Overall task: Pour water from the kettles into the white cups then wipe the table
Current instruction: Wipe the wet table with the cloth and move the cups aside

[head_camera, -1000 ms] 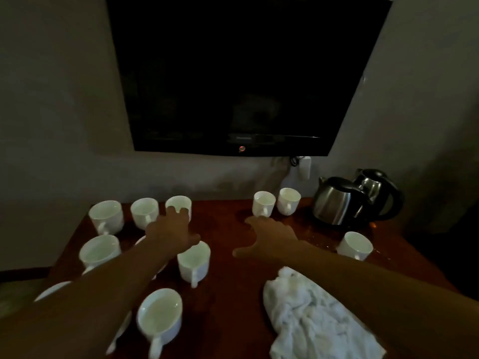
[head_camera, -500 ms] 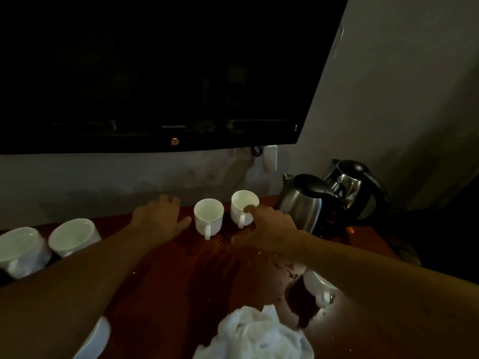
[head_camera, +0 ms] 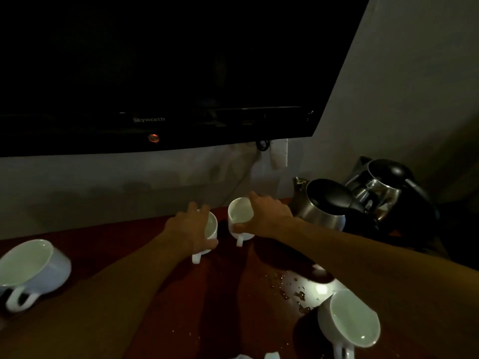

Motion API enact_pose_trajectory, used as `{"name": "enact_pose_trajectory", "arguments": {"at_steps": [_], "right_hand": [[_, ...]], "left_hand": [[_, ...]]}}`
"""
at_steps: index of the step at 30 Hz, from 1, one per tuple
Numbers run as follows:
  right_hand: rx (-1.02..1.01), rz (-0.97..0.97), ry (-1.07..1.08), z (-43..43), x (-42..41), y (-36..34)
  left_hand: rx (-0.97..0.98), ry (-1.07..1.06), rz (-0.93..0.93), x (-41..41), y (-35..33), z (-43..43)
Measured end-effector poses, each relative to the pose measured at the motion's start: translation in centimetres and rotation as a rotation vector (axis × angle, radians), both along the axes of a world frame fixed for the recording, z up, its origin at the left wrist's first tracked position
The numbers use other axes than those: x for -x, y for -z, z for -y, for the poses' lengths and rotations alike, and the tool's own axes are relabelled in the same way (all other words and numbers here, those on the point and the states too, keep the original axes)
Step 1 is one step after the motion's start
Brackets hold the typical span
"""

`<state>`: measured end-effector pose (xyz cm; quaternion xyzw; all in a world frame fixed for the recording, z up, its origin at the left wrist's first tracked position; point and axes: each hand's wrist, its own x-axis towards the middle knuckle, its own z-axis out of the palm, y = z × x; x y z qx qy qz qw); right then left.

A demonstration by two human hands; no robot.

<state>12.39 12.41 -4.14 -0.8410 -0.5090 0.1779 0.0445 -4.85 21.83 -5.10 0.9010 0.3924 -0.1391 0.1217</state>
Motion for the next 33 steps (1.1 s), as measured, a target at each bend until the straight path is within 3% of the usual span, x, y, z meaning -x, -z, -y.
{"name": "enact_pose_trajectory", "arguments": {"at_steps": [8,17,33], "right_hand": [[-0.031,-0.027,0.017,-0.9,0.3,0.3],[-0.053,-0.001,-0.025,0.6,5.0,-2.4],[-0.148,-0.025,-0.202,11.4,29.9,-9.2]], "left_hand": [[0.014,-0.046,0.052,0.3,-0.9,-0.1],[-0.053,-0.068,0.124,4.6,-6.3,1.5],[-0.172,-0.190,0.137,31.6,-12.6,10.7]]}}
